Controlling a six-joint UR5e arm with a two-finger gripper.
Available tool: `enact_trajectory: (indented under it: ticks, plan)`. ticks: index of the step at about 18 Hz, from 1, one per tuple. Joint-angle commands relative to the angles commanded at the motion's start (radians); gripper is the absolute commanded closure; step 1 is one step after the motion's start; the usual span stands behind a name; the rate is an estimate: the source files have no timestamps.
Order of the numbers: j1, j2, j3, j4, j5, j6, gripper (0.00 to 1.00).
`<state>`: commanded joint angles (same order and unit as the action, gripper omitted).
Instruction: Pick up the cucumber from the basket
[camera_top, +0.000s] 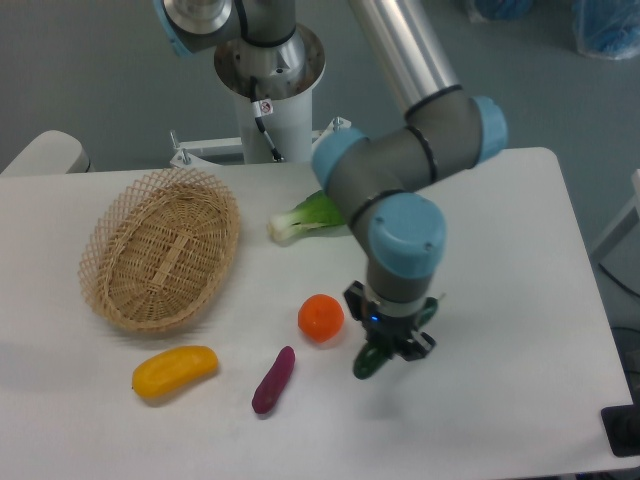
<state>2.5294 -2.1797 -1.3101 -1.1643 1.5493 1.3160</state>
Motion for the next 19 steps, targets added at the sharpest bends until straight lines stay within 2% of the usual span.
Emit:
enact_trajectory:
  ticks: [7, 10, 19]
  plan:
    - [0.028, -0.065, 0.077, -0.04, 0.003, 0.095, 0.83]
    - [0.038, -0.065, 0.077, -0.052, 0.003, 0.196, 0.83]
    - [0.04, -0.06, 0.063, -0.048, 0.005, 0.209, 0.83]
